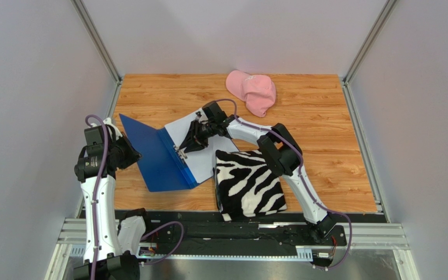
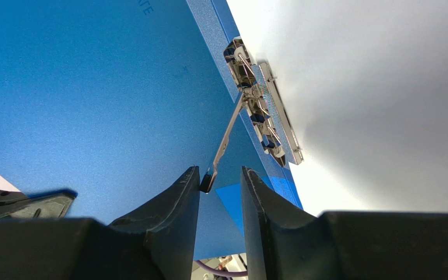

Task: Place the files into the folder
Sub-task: Clamp the file and folder with some files.

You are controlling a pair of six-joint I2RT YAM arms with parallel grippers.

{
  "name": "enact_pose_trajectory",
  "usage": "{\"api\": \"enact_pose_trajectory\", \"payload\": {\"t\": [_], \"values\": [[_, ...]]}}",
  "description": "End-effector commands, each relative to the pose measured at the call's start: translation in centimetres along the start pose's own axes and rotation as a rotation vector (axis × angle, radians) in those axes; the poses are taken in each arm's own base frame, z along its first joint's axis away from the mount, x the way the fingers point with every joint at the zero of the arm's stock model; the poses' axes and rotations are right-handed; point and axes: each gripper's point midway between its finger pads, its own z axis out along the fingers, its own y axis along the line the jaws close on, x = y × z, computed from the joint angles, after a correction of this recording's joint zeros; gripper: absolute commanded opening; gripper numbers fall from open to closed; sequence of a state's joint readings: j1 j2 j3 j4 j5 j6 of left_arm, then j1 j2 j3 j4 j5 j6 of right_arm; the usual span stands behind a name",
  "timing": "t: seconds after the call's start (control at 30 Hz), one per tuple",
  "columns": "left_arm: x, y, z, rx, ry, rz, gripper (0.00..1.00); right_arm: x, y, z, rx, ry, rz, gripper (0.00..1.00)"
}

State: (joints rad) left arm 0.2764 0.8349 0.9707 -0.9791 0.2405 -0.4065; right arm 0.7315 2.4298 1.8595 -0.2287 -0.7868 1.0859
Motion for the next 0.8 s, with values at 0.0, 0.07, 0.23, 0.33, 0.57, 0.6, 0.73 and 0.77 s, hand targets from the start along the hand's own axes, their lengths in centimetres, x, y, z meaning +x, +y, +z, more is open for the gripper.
{"api": "enact_pose_trajectory", "payload": {"t": [0.0, 0.07, 0.23, 0.33, 0.57, 0.6, 0.73, 0.77], "values": [[-1.7, 0.0, -0.2, -0.009, -0.084, 0.003, 0.0, -0.9, 0.6, -0.3, -0.015, -0.027, 0.035, 0.33], [-1.8, 0.2, -0.2, -0.022, -0.089, -0.004, 0.0, -1.0, 0.6, -0.3, -0.013, -0.028, 0.048, 0.24], [-2.1, 1.0, -0.1, -0.068, -0.113, -0.039, 0.0, -1.3, 0.9, -0.2, -0.018, -0.034, 0.057, 0.04], [-2.3, 1.1, 0.1, -0.076, -0.12, -0.058, 0.0, -1.6, 0.8, 0.0, -0.012, -0.04, 0.064, 0.0], [-3.1, 1.4, 0.9, -0.115, -0.109, -0.133, 0.0, -0.8, -2.1, 0.4, 0.077, -0.07, -0.007, 0.0], [-3.1, 1.4, 1.0, -0.118, -0.101, -0.136, 0.0, -1.1, -3.1, 0.6, 0.104, -0.102, -0.026, 0.0], [-3.0, 1.8, 0.8, -0.143, -0.103, -0.14, 0.0, -0.1, -6.9, 1.9, 0.149, -0.122, -0.107, 0.0], [-2.8, 2.1, 0.8, -0.157, -0.103, -0.141, 0.0, 0.6, -8.0, 2.3, 0.172, -0.118, -0.117, 0.0]]}}
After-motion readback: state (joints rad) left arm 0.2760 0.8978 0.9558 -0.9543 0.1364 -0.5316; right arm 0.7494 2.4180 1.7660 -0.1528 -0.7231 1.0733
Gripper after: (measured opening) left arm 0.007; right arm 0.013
